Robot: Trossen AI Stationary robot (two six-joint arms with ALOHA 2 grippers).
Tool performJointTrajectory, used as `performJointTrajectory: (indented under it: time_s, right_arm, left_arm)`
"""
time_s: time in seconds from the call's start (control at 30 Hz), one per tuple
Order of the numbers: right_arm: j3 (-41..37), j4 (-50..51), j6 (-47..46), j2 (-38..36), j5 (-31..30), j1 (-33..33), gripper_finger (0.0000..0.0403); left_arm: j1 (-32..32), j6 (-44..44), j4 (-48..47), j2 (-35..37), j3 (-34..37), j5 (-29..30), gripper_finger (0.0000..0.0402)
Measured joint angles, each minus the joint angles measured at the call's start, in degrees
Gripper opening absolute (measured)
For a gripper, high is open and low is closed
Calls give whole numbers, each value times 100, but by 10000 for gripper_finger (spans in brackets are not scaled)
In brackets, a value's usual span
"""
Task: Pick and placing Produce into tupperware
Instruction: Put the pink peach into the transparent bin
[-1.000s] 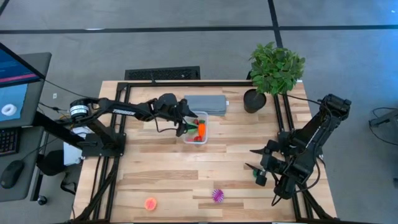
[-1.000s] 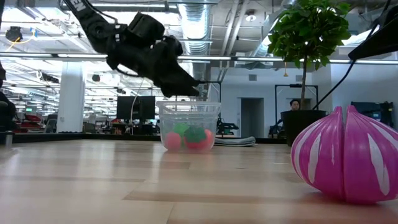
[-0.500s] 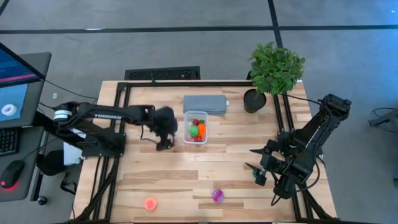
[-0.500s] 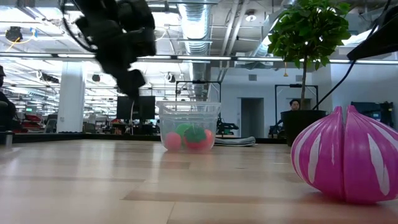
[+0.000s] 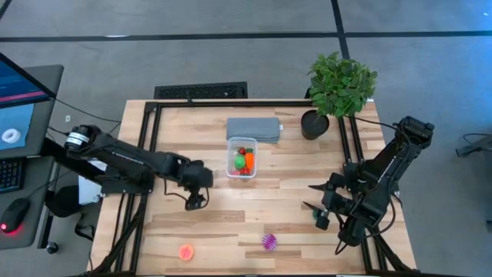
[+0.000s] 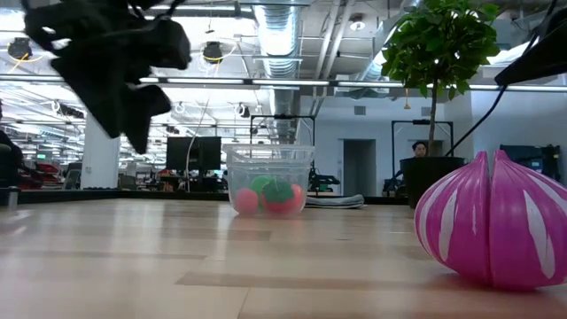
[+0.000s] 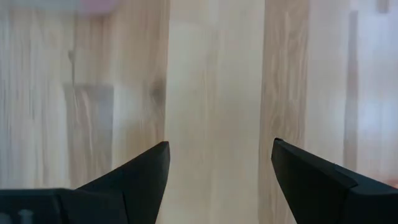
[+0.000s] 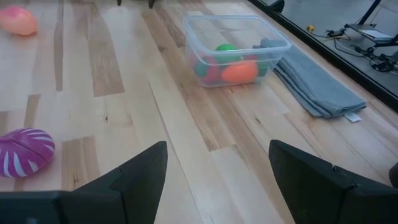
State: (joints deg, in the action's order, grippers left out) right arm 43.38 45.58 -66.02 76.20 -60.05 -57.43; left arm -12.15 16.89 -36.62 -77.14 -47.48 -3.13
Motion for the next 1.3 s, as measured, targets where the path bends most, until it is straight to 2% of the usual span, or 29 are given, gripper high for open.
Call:
performJointTrajectory:
  time_s: [0.17, 0.33, 0.5, 0.63, 0.9, 1.1, 1.3]
  right_arm:
    - [-178, -171, 0, -2, 1, -31, 306]
    - [-557, -485, -11, -2, 24, -27, 306]
    - [-629, -551, -20, -2, 18, 52, 306]
    - [-629, -539, 4, -2, 20, 64, 306]
    - [-629, -538, 50, -2, 2, 87, 306]
    - [-627, -568, 50, -2, 0, 94, 306]
    - [-627, -591, 48, -2, 0, 113, 306]
  left_arm:
    - [-563, 862, -130, 328, 338, 498, 270]
    - [-1241, 2082, -96, 1066, 871, 1136, 270]
    - [-2170, 3355, -92, 1693, 1105, 1935, 270]
    - [-3072, 4219, -87, 1808, 1140, 2691, 270]
    - [-4575, 5829, -138, 1570, 1140, 3935, 270]
    - [-5074, 6800, -109, 894, 1140, 4038, 270]
    - [-5359, 7336, 500, 167, 1140, 3958, 270]
